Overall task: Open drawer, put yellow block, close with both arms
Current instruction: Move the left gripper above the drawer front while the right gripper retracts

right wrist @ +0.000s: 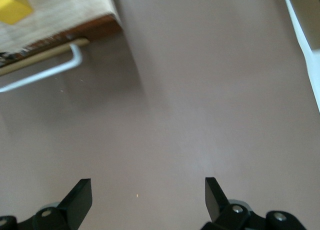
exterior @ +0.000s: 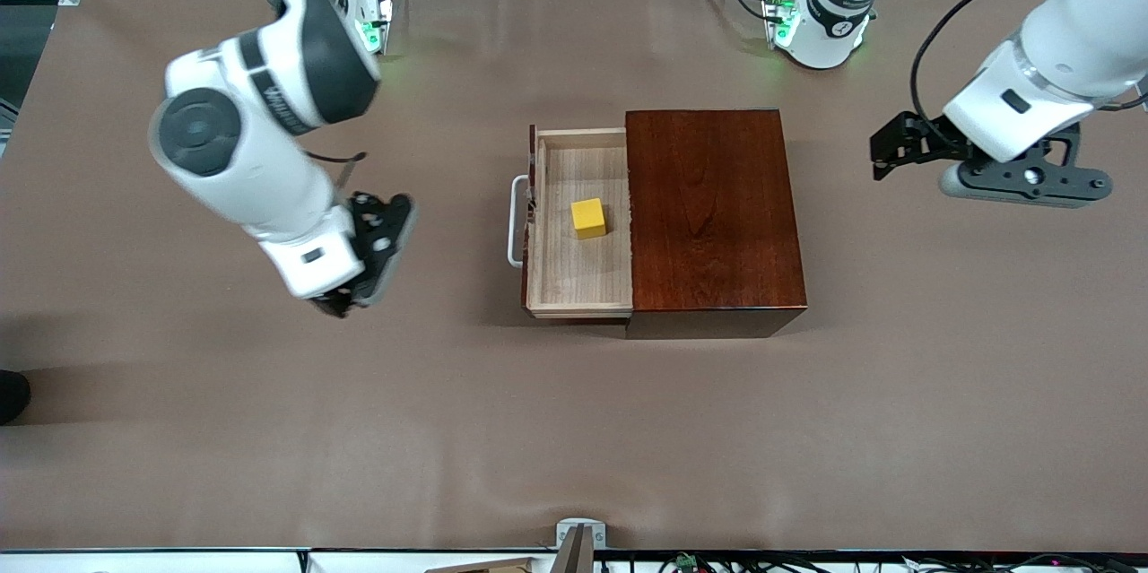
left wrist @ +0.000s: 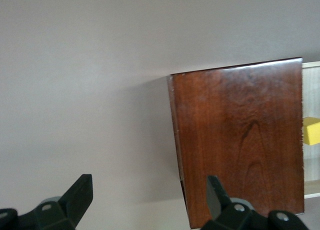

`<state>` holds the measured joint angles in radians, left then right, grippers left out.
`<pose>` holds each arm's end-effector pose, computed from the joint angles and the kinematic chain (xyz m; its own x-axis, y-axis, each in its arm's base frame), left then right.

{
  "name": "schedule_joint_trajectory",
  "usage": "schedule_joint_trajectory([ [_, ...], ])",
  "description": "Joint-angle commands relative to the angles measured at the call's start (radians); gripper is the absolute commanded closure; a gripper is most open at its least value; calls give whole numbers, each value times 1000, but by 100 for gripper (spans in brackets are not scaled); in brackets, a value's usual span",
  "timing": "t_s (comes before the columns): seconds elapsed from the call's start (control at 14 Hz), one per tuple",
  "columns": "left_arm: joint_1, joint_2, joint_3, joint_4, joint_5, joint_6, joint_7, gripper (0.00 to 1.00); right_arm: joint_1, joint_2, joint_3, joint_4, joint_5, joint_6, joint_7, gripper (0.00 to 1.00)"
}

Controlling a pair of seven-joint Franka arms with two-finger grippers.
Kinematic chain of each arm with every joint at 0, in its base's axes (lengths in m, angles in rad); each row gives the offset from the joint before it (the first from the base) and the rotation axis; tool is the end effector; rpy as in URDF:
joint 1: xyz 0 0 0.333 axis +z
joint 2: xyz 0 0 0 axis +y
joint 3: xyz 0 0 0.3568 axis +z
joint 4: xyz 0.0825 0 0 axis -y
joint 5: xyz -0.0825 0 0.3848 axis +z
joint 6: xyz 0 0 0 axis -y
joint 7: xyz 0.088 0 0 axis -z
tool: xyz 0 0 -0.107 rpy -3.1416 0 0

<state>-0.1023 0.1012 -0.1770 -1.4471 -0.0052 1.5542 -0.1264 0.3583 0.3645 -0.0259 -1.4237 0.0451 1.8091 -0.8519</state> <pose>0.5679 -0.1568 0.6652 0.9885 -0.1514 0.0045 -0.1515 -0.9882 0.0238 0.6482 0.2309 0.5295 0.3845 0.9222 0.0399 0.9231 -0.3846 -0.0072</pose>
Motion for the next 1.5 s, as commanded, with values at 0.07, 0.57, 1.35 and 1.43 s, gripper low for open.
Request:
schedule_joint_trajectory([
  [0.07, -48, 32, -24, 31, 4, 38, 4, 0, -102, -45, 21, -34, -7, -37, 63, 0],
  [0.57, -252, 81, -27, 31, 171, 104, 21, 0, -280, -116, 21, -37, -4, -140, 88, 0],
  [1.35, -522, 345, -36, 232, 19, 202, 500, 0, -395, -280, 3, -75, -5, -321, 401, 0],
  [1.43, -527, 363, -36, 235, -31, 245, 542, 0, -391, -306, -9, -102, -5, -327, 416, 0],
])
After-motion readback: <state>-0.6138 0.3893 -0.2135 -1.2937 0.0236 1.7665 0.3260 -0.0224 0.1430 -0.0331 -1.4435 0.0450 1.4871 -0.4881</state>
